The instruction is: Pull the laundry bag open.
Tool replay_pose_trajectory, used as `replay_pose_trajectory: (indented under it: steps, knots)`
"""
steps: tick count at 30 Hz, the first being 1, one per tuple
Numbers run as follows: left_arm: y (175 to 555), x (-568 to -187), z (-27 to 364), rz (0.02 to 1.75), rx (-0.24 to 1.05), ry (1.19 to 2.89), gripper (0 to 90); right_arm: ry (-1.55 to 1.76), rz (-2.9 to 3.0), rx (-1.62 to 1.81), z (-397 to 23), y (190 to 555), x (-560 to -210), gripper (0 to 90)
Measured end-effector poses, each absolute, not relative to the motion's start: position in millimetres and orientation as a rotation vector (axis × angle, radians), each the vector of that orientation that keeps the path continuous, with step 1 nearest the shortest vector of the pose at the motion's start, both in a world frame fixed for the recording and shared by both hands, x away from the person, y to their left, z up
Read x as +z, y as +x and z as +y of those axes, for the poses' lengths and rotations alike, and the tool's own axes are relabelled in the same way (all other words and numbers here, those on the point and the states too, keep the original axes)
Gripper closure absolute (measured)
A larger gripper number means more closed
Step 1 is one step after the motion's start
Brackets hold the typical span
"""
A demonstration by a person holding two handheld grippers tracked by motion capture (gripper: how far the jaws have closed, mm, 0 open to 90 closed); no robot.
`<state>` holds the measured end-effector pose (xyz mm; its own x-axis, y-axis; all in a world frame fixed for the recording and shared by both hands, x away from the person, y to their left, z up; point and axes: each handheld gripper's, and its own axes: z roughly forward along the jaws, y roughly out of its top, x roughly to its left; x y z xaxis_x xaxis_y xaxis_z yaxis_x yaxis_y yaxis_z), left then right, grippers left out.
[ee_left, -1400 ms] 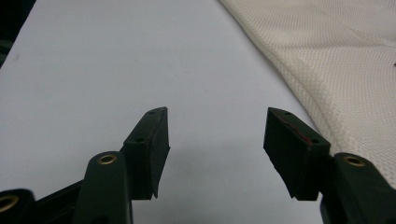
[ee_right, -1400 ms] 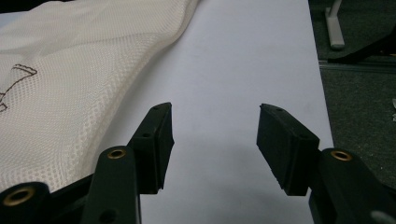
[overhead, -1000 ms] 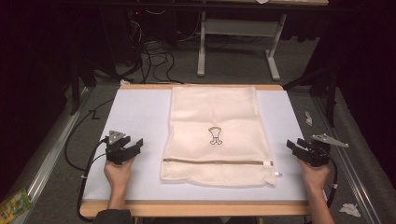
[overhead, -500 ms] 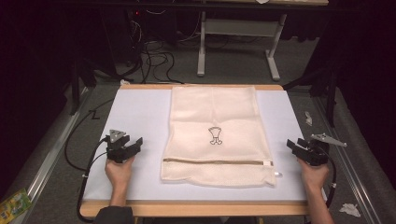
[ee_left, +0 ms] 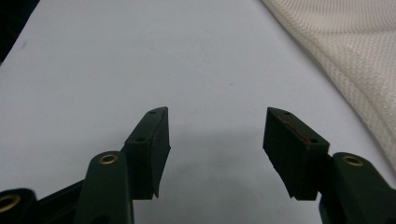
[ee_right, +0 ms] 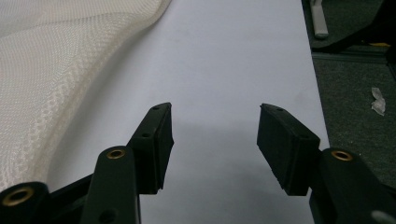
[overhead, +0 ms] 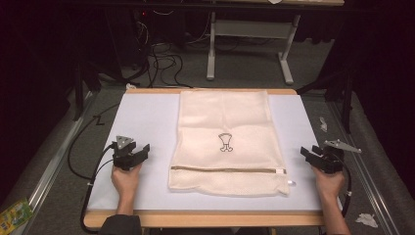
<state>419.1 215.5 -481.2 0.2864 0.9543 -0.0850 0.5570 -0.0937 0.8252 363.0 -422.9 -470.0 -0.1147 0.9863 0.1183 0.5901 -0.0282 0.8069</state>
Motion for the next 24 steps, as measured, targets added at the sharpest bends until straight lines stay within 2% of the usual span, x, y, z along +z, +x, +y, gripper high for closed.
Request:
replay_pose_trajectory:
  steps: [24]
  knots:
    - [412.0, -483.8, 209.3, 1.312, 0.68, 1.797, 37.1, 1.558, 1.738, 0.963, -413.5, 354.8, -473.0, 39.5]
